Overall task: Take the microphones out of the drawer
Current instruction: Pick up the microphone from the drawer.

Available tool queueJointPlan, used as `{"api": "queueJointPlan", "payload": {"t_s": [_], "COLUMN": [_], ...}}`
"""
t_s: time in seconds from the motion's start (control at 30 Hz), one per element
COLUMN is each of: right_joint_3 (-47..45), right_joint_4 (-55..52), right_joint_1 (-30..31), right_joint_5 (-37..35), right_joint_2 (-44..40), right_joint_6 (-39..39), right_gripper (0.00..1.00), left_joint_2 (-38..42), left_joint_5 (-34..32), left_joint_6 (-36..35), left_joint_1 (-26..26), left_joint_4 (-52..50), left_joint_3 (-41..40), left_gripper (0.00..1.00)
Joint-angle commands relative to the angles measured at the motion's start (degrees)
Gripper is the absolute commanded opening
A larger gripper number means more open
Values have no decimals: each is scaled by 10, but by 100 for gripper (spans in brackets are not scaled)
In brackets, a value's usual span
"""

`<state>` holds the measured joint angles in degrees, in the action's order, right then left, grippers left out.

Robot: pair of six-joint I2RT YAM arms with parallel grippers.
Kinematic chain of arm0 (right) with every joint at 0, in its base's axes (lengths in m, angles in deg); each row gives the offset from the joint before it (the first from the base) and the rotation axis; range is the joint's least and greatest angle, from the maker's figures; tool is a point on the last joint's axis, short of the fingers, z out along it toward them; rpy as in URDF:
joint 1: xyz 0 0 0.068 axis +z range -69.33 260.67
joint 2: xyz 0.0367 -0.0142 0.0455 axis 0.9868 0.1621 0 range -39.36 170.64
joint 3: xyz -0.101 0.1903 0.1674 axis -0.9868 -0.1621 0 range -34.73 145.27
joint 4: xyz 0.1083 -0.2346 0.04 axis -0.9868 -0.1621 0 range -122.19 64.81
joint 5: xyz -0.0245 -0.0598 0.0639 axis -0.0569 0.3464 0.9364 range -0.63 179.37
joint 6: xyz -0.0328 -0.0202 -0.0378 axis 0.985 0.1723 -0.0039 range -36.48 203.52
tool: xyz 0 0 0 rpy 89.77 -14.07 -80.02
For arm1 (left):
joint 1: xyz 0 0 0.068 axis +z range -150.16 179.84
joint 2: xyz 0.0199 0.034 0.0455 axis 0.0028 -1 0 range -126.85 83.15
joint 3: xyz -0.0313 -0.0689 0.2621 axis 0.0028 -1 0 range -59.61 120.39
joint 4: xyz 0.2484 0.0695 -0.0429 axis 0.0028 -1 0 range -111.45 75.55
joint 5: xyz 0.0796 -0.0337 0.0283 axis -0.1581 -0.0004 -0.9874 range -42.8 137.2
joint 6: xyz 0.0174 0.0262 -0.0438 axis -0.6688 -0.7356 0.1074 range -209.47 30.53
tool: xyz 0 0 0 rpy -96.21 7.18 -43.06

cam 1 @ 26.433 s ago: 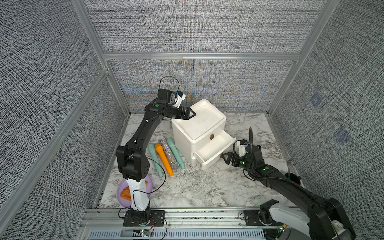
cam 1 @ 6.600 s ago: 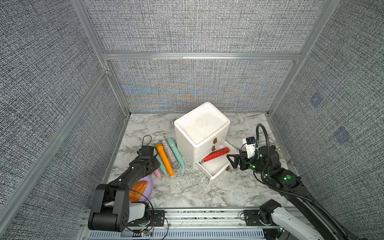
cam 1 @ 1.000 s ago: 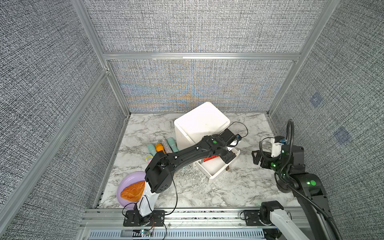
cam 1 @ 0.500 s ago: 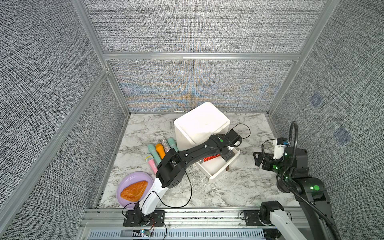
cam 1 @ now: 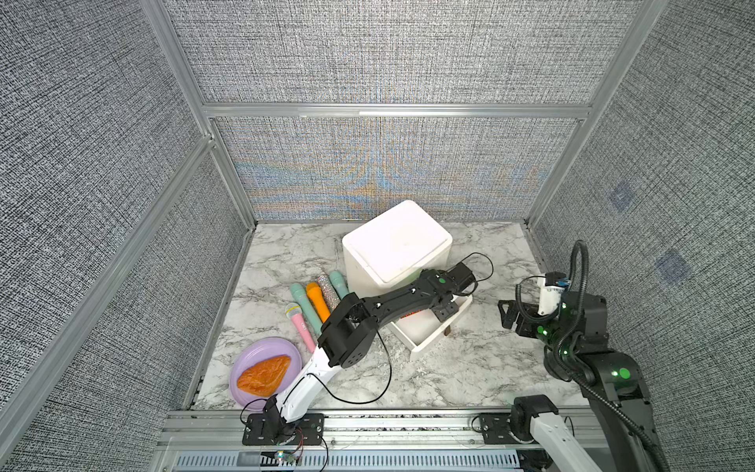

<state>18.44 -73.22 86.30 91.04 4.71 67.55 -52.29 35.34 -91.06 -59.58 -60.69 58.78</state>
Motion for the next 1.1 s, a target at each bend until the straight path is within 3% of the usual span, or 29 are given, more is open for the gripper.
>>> {"api": "queueJointPlan", "payload": {"t_s": [0.0, 0.13, 0.53, 0.63, 0.8, 0.97, 1.07], "right_joint_3": [-1, -1, -2, -3, -3, -3, -3], "right_joint_4": [2, 3, 4, 5, 6, 7, 7], "right_joint_1": [0, 0, 0, 0, 0, 0, 0], "right_joint_5": [5, 5, 9, 8, 9, 12, 12], "right_joint_2": [3, 1, -2, -3, -3, -3, -2], "right_joint_6": [3, 3, 4, 4, 4, 6, 6], "right_gripper": [98, 98, 98, 98, 98, 98, 98], "left_joint_2": [-15, -41, -47, -49, -40, -35, -33], "left_joint_5": [-36, -70, -46, -41, -39, -46, -48], "left_joint_6": [9, 27, 26, 22, 22, 18, 19], "left_joint_1": [-1, -2, -3, -3, -3, -3, -3], "left_joint_4": [-34, -63, -46, -45, -41, -33, -34], "left_joint_3": [16, 44, 31, 30, 21, 7, 6], "left_gripper": [70, 72, 67, 58, 57, 41, 39]}}
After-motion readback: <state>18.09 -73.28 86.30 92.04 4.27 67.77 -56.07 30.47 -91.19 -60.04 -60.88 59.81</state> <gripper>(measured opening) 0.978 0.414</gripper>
